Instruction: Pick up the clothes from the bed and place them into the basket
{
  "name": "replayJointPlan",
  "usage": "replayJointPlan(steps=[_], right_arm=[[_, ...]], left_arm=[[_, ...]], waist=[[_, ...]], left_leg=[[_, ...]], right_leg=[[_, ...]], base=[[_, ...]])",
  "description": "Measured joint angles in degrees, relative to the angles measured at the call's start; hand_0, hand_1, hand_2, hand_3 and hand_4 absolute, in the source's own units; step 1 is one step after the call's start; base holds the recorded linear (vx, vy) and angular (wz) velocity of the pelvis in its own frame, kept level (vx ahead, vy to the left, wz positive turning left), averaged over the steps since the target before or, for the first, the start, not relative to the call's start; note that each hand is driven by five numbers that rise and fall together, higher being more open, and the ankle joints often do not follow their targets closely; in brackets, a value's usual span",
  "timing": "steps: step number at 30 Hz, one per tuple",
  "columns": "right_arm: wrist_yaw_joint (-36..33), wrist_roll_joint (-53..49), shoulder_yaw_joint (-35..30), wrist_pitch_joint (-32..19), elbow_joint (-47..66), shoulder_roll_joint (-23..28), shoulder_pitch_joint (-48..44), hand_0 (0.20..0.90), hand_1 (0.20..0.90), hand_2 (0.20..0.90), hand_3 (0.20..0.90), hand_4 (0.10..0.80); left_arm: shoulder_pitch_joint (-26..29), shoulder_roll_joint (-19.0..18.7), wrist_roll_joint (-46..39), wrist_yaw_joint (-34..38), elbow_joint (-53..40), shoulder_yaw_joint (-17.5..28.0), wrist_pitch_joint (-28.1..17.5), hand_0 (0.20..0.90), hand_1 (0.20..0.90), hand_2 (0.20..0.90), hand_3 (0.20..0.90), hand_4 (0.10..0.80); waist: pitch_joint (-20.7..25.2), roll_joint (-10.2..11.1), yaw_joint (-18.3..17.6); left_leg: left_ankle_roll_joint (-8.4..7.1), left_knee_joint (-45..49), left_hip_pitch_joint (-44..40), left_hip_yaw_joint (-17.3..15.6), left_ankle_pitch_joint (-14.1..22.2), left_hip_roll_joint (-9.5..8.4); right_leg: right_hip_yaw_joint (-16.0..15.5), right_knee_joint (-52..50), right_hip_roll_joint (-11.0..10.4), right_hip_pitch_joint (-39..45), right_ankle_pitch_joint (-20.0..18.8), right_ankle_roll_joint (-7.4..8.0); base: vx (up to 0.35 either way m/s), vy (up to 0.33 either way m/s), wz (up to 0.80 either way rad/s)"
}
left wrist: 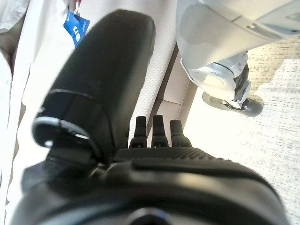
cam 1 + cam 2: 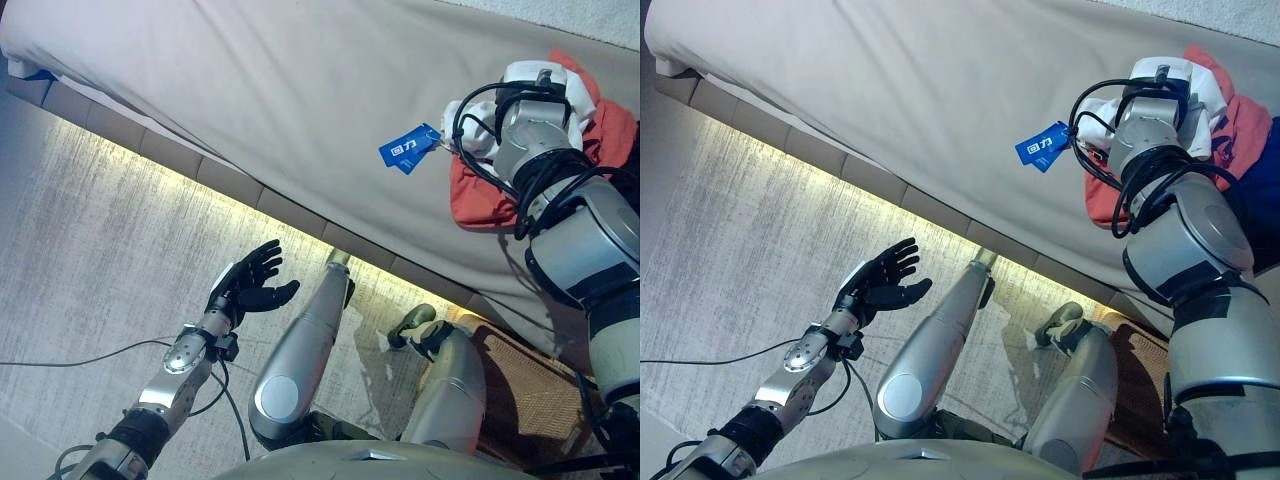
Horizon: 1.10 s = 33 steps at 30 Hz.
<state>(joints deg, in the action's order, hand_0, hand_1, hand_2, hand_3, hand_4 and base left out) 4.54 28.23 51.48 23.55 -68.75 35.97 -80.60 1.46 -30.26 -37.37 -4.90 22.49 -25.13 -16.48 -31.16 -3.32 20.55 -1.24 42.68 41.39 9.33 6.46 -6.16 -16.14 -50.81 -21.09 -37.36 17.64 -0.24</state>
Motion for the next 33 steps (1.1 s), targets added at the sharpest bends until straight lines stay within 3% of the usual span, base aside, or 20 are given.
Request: replayJointPlan(steps=[3, 11, 18, 23, 28, 29, 33], right_arm=[[-1.65, -3.10, -0.02, -1.62, 2.71, 1.75, 1.67, 0.300, 0.300, 0.300, 0.200, 0.100], [-5.36, -11.44, -3.88, -6.37, 6.07, 3.66, 5.12, 0.300, 0.300, 0.300, 0.200, 0.100], [-7.89, -18.56, -9.22, -11.43, 6.29, 6.64, 5.87, 0.300, 0.300, 0.300, 0.200, 0.100], [-8.29, -26.71, -13.67, -14.63, 10.65, 9.86, 6.18, 0.300, 0.300, 0.300, 0.200, 0.100], [-9.21, -32.84, -19.79, -17.73, 13.01, 13.58, 6.83, 0.300, 0.300, 0.300, 0.200, 0.100], [-9.33, -33.28, -19.78, -18.32, 13.01, 14.11, 7.35, 0.300, 0.300, 0.300, 0.200, 0.100], [-9.42, -33.96, -19.74, -19.22, 13.04, 16.52, 7.77, 0.300, 0.300, 0.300, 0.200, 0.100]], left_arm=[[-0.01, 0.01, 0.00, 0.35, 0.00, 0.07, 0.03, 0.900, 0.900, 0.900, 0.900, 0.800], [-0.03, 0.35, 0.24, 0.75, 0.23, 0.11, 0.20, 0.900, 0.900, 0.900, 0.900, 0.800], [2.03, 1.73, 1.07, 2.87, 0.61, 0.26, 2.20, 0.900, 0.900, 0.900, 0.900, 0.800], [3.39, 2.88, 2.12, 4.67, 1.58, 0.49, 4.12, 0.900, 0.900, 0.900, 0.900, 0.800], [5.29, 3.03, 3.65, 5.20, 5.24, 1.30, 5.32, 0.900, 0.900, 0.900, 0.900, 0.800], [5.01, 3.40, 3.66, 5.25, 6.74, 1.22, 5.39, 0.900, 0.900, 0.900, 0.900, 0.800], [4.93, 5.05, 3.65, 5.55, 10.86, 1.25, 5.50, 0.900, 0.900, 0.900, 0.900, 0.800]], waist=[[-0.05, 0.00, -0.51], [-0.13, 0.23, -2.63], [0.10, 0.97, -4.94], [0.28, 1.28, -7.73], [5.86, 4.23, -11.19], [9.10, 4.68, -12.04], [13.52, 5.63, -13.47]], left_leg=[[0.23, -0.85, -2.70, -0.50, 0.15, 0.42], [0.55, -8.70, -16.19, -2.77, 0.00, 3.04], [0.10, -17.98, -27.05, -5.75, -1.52, 5.68], [-0.12, -28.13, -37.13, -7.93, -4.55, 6.90], [-0.74, -35.08, -43.06, -9.17, -6.04, 7.38], [-0.74, -36.47, -42.83, -9.39, -6.04, 7.56], [-1.06, -39.49, -46.30, -11.07, -6.48, 8.13]], right_leg=[[0.20, 1.30, 0.52, 2.63, -0.15, -0.18], [0.34, 10.35, 3.11, 14.98, -1.83, 1.35], [0.80, 21.35, 6.24, 24.55, -6.78, 2.39], [1.36, 31.26, 8.66, 33.21, -11.28, 3.61], [1.48, 39.55, 10.46, 38.92, -13.15, 3.77], [1.53, 41.34, 10.83, 38.71, -13.67, 4.28], [2.94, 49.04, 12.07, 43.34, -16.87, 4.38]], base=[[0.016, -0.015, -0.11], [0.059, 0.001, -0.22], [0.075, -0.013, -0.28], [0.101, -0.001, -0.25], [0.097, -0.016, -0.13], [0.068, -0.023, -0.09], [0.044, -0.026, -0.26]])
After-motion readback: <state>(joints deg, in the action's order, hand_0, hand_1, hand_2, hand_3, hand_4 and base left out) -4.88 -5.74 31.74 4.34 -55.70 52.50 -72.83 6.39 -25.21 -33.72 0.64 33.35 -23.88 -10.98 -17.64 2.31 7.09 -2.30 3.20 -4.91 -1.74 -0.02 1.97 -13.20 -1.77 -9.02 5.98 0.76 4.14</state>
